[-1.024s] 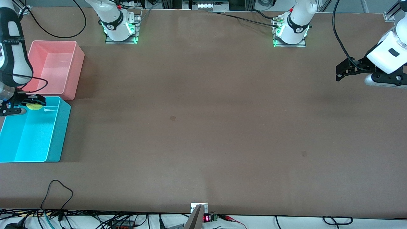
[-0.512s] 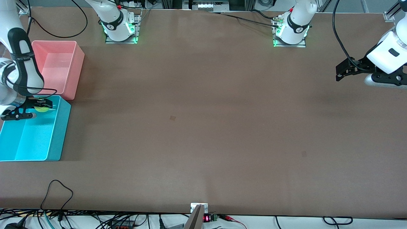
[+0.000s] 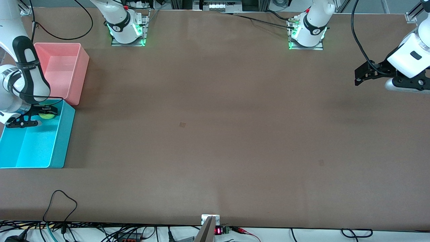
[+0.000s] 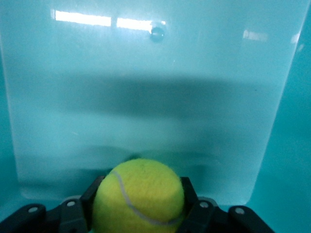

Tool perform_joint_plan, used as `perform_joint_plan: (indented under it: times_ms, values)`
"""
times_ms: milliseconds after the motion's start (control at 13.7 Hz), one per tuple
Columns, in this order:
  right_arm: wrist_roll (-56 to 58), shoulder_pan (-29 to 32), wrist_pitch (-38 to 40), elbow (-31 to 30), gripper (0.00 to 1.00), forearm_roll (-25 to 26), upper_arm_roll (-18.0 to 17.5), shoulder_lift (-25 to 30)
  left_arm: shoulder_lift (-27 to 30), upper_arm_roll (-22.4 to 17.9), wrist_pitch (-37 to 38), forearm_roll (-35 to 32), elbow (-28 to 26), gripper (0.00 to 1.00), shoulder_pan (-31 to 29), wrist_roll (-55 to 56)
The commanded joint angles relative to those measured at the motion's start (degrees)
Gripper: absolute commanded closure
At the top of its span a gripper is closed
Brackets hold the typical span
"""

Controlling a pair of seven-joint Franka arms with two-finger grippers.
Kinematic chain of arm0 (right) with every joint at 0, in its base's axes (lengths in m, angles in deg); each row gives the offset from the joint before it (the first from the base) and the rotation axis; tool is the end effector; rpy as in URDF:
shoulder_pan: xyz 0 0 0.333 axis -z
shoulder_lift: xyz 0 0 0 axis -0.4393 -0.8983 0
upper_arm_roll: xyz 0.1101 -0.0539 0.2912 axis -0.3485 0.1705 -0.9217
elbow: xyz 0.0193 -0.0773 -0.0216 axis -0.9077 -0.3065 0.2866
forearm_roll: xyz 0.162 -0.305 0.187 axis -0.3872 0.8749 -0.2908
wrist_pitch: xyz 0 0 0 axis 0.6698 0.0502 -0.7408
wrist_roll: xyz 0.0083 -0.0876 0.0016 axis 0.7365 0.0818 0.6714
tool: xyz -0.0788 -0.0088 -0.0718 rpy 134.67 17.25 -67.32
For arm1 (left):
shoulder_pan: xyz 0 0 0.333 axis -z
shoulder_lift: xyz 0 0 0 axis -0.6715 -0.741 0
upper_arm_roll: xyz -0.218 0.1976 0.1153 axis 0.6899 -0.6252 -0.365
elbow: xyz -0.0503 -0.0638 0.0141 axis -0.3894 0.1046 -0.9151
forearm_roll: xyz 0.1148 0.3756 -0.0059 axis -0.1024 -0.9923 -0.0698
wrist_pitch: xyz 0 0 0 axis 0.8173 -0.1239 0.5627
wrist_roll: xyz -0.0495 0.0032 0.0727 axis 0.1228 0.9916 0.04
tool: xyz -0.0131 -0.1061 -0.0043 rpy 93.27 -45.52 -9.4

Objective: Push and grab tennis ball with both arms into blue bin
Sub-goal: 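Lower the ball into the cyan bin and open the right gripper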

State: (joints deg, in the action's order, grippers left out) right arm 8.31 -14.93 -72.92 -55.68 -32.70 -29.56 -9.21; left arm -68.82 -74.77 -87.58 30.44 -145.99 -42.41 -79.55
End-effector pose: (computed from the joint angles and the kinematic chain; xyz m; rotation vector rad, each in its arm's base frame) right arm 0.5351 -0.2937 0.1947 3.0151 0.1800 -0.2252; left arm 0.5530 -0.0390 0.6127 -3.1068 0.1428 0.0442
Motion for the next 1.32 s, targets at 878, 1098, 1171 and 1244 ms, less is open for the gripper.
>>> perform_joint_plan:
  times_ms: [878,1098,1171,1244]
  values:
    - [-0.84,-4.97,14.90,3.44,0.00,-0.09,-3.90,21.65,0.93,0.29,0.09,0.28,-0.48,0.00,-0.30,-0.39]
    - [-11.96,-7.26,28.35,8.88,0.00,-1.32,-8.38,26.76,0.93,0.29,0.44,0.28,-0.48,0.00,-0.30,-0.39]
    - [-15.66,-7.61,32.22,11.25,0.00,-1.06,-10.66,27.55,0.93,0.29,0.44,0.19,-0.48,0.00,-0.30,-0.39]
    - [-18.22,-7.62,36.26,14.23,0.00,-0.79,-13.20,28.00,0.93,0.29,0.53,0.19,-0.56,0.00,-0.30,-0.39]
